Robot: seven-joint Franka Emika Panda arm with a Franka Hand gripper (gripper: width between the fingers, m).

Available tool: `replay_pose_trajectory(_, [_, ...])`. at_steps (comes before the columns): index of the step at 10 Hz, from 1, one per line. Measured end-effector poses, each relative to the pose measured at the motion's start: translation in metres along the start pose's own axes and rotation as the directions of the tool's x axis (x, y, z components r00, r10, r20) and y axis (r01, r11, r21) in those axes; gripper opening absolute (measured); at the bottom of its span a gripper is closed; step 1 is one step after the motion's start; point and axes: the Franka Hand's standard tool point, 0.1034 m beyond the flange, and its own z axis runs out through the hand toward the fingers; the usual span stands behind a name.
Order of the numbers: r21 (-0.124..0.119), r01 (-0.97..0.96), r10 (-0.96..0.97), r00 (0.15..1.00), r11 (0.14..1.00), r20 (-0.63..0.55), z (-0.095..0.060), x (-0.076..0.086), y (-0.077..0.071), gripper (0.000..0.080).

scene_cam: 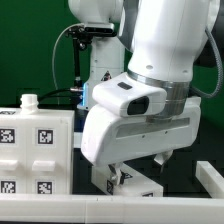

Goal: Assemble cabinet

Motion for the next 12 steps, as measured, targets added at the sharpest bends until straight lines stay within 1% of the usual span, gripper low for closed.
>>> replay_pose_trajectory(2, [0.002, -0.006, 0.006, 1.0, 1.0, 0.004, 0.003, -0.003, 0.003, 0.0648])
replay_pose_trajectory(5, [-0.007, -0.017, 0.017, 1.0, 1.0, -0.009, 0.004, -0.005, 0.012, 0.0648])
replay_pose_trajectory(8, [-0.008, -0.026, 0.026, 1.0, 1.0, -0.012, 0.004, -0.005, 0.013, 0.0648])
replay_pose_trajectory(12, [-0.014, -0.045, 0.045, 0.999, 0.999, -0.021, -0.004, -0.003, 0.021, 0.0648])
